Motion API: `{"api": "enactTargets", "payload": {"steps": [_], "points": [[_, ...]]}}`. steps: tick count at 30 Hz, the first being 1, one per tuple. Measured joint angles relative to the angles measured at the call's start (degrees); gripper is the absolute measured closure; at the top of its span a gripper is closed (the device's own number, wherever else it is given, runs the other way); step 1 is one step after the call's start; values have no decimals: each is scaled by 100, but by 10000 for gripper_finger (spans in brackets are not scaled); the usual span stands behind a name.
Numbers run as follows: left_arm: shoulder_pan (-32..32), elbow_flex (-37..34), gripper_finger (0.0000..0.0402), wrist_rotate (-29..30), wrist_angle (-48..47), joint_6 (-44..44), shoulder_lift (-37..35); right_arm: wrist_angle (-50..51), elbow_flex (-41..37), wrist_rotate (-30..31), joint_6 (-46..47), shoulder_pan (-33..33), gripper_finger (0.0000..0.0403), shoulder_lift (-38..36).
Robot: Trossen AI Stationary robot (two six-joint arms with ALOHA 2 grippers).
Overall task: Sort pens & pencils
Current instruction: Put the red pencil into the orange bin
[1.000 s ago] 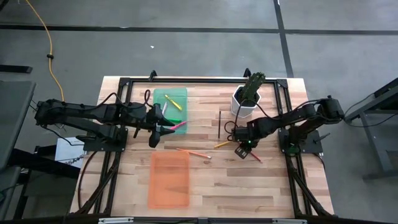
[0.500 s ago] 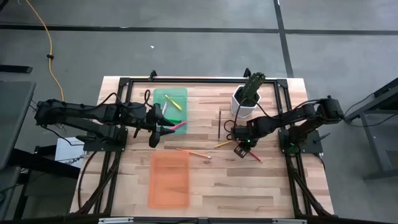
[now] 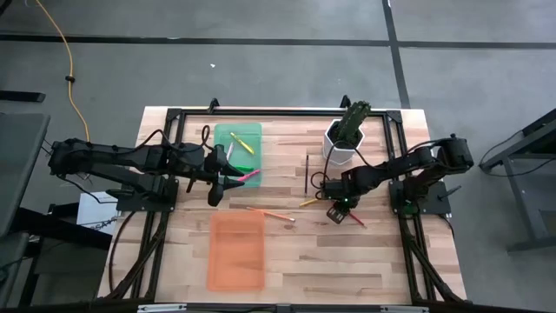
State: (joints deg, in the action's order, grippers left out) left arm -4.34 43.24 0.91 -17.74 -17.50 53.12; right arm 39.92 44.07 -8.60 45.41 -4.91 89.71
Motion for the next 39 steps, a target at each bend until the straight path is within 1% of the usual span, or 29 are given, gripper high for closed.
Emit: {"api": "enactTargets", "payload": {"steps": [16, 39], "points": [[0, 0, 264, 20, -4, 0, 0, 32, 0, 2, -42, 2, 305, 0], [-1, 0, 264, 20, -4, 0, 0, 402, 2, 208, -46, 2, 305, 4]]}}
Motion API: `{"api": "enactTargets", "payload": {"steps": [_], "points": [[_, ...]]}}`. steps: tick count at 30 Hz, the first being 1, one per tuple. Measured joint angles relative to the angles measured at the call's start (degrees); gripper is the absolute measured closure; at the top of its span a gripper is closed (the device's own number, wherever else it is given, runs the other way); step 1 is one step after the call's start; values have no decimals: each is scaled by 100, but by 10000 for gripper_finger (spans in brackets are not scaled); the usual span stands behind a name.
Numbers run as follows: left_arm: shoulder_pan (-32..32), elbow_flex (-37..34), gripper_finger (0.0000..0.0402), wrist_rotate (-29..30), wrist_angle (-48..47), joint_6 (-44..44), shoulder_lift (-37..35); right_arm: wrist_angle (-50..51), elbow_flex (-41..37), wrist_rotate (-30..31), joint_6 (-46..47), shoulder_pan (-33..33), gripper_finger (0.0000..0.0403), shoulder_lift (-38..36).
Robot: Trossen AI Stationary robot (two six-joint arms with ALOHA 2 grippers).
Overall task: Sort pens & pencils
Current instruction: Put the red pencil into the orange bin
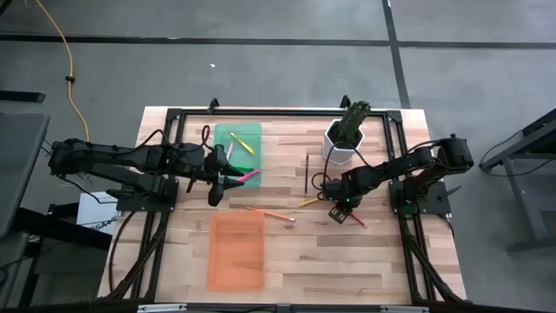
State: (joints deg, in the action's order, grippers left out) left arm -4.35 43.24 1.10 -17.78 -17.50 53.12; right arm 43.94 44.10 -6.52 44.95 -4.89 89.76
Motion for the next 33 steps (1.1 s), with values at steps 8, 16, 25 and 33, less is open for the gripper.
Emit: {"api": "enactTargets", "payload": {"steps": [8, 16, 25, 33], "points": [[1, 0, 264, 2, 0, -14, 0, 132, 0, 89, 0, 0, 305, 0], [1, 0, 264, 0, 0, -35, 0, 99, -2, 26, -22, -7, 305, 0], [-1, 0, 264, 0, 0, -35, 0, 268, -4, 32, -46, -7, 305, 4], [1, 0, 264, 0, 0, -35, 0, 358, -13, 118, -151, 0, 305, 4]]}}
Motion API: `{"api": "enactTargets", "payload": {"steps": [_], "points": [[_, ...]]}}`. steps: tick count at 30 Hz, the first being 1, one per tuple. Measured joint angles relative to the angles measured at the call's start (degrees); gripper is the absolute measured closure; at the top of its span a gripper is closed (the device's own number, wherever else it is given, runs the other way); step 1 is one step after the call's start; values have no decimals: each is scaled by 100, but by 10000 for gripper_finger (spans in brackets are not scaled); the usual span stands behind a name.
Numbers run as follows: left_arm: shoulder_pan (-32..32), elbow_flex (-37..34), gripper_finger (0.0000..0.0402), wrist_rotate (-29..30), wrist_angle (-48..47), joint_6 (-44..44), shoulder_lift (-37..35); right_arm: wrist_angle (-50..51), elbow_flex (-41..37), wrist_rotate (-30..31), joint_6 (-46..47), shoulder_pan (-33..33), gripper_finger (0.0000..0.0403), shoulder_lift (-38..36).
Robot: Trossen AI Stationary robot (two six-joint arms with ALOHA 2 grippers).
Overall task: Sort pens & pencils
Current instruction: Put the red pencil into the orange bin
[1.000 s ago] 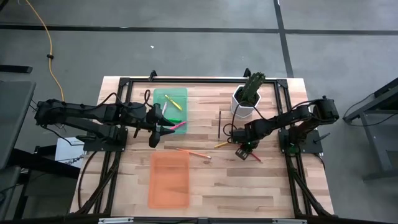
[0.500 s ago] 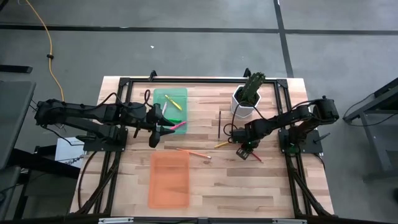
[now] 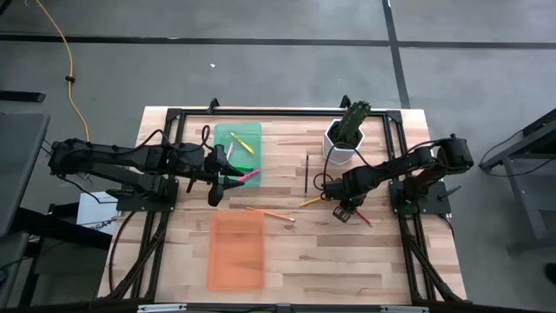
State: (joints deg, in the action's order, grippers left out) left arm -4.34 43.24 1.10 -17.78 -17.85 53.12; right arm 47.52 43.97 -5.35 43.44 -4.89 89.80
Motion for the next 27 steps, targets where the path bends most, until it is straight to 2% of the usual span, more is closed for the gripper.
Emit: {"api": "enactTargets", "payload": {"steps": [16, 27], "points": [[0, 0, 264, 0, 0, 0, 0, -23, 4, -24, 0, 2, 307, 0], [-1, 0, 264, 0, -2, 0, 0, -124, 8, -87, -44, 2, 363, -2]]}}
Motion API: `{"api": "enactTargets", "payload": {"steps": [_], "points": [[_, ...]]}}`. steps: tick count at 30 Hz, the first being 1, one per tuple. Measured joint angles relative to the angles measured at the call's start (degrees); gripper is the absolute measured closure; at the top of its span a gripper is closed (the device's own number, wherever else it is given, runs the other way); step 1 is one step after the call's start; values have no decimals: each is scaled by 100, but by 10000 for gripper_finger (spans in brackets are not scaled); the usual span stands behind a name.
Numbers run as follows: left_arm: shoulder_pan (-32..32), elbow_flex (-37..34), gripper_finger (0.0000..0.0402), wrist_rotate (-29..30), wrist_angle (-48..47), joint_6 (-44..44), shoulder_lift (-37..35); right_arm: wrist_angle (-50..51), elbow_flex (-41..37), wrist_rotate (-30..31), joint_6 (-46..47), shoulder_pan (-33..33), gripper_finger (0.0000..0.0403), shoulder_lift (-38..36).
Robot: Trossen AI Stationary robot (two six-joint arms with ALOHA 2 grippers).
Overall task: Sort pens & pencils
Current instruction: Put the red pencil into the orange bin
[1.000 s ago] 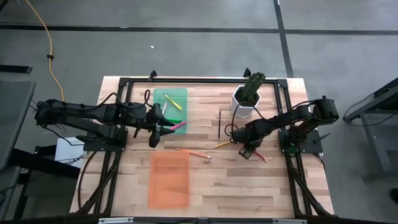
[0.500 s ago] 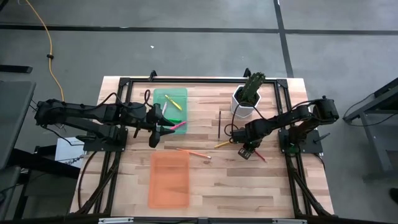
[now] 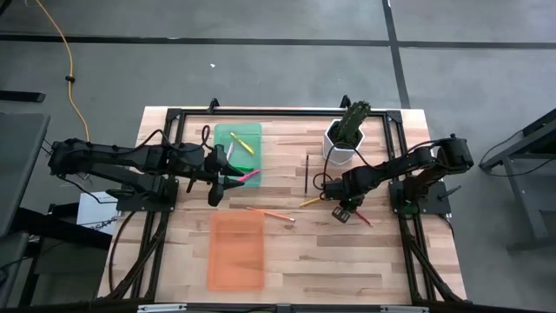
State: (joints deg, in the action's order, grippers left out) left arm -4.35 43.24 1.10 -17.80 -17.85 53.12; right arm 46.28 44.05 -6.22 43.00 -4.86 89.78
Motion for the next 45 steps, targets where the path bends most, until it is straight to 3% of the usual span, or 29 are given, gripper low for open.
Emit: {"api": "enactTargets", "payload": {"steps": [26, 45], "points": [[-1, 0, 264, -19, 0, 67, 0, -250, 2, -169, 98, 2, 378, -4], [-1, 0, 264, -2, 2, 153, 0, -1299, 13, -378, 349, 15, 378, -4]]}}
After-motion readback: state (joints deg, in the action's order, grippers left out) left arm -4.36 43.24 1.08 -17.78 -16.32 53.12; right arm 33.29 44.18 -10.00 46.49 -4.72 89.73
